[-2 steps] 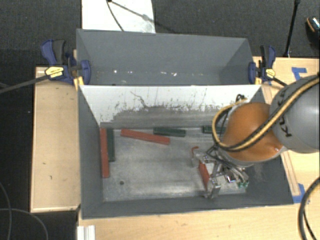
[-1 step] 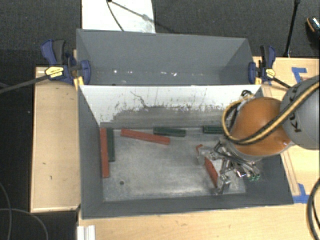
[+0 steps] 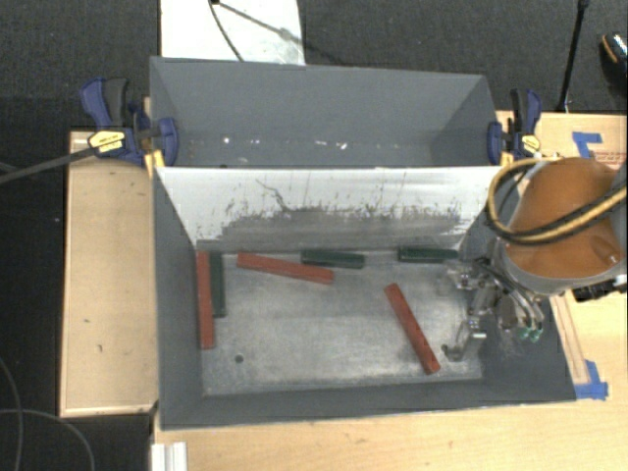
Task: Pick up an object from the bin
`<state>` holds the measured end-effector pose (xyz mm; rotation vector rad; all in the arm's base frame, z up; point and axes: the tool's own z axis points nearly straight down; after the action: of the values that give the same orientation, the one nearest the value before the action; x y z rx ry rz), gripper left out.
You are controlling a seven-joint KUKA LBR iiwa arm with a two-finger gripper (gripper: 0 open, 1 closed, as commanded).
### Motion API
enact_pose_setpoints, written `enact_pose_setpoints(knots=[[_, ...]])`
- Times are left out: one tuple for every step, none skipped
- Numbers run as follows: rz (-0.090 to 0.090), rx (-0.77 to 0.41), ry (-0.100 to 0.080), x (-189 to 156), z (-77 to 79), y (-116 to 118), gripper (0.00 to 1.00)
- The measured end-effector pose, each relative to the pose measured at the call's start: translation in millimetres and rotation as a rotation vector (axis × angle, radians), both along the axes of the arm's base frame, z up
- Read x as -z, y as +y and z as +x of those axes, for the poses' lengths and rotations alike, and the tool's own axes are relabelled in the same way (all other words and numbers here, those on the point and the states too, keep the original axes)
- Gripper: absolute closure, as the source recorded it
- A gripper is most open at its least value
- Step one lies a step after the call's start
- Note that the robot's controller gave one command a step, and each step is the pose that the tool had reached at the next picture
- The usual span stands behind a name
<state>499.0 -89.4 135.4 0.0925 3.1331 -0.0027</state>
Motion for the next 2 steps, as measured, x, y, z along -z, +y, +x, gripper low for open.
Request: enact_pose_setpoints(knots=[[-0.001, -0.62, -0.001, 64, -11.4, 11, 0.0], [-0.002, -1.056, 0.002, 35, -19.3, 37, 0.0]])
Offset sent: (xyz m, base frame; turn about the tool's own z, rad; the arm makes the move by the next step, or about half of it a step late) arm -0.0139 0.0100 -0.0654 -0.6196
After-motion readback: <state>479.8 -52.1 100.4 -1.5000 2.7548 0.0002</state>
